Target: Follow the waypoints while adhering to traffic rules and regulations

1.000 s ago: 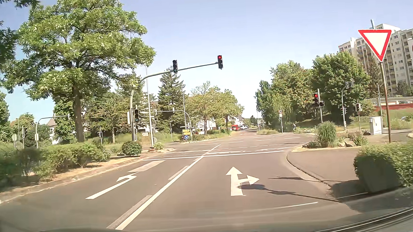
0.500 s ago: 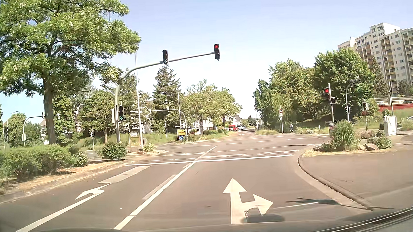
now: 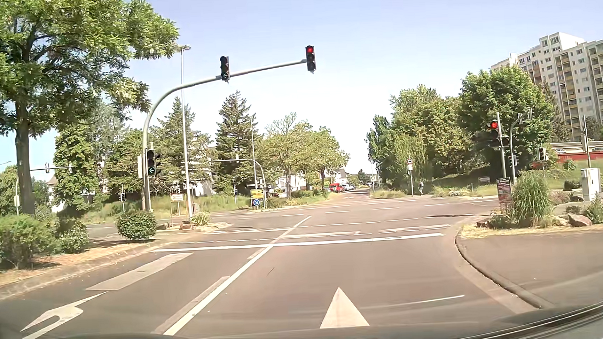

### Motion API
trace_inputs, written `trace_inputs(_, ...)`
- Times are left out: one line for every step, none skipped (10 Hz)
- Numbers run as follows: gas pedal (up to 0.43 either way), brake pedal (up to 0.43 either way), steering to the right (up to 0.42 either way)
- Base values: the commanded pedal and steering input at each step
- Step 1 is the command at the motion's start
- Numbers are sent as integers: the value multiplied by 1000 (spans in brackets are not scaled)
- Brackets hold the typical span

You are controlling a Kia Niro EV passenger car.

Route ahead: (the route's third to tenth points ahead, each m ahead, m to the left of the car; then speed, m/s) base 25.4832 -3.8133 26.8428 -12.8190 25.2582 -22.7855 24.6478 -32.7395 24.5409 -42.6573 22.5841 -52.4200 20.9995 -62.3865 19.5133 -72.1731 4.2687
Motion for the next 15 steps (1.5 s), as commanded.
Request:
trace_inputs(0, 232, 28)
trace_inputs(0, 232, 32)
trace_inputs(0, 232, 36)
trace_inputs(0, 232, 42)
trace_inputs(0, 232, 48)
trace_inputs(0, 226, 56)
trace_inputs(0, 226, 63)
trace_inputs(0, 226, 68)
trace_inputs(0, 220, 77)
trace_inputs(0, 213, 83)
trace_inputs(0, 213, 90)
trace_inputs(0, 213, 98)
trace_inputs(0, 213, 105)
trace_inputs(0, 207, 110)
trace_inputs(0, 213, 114)
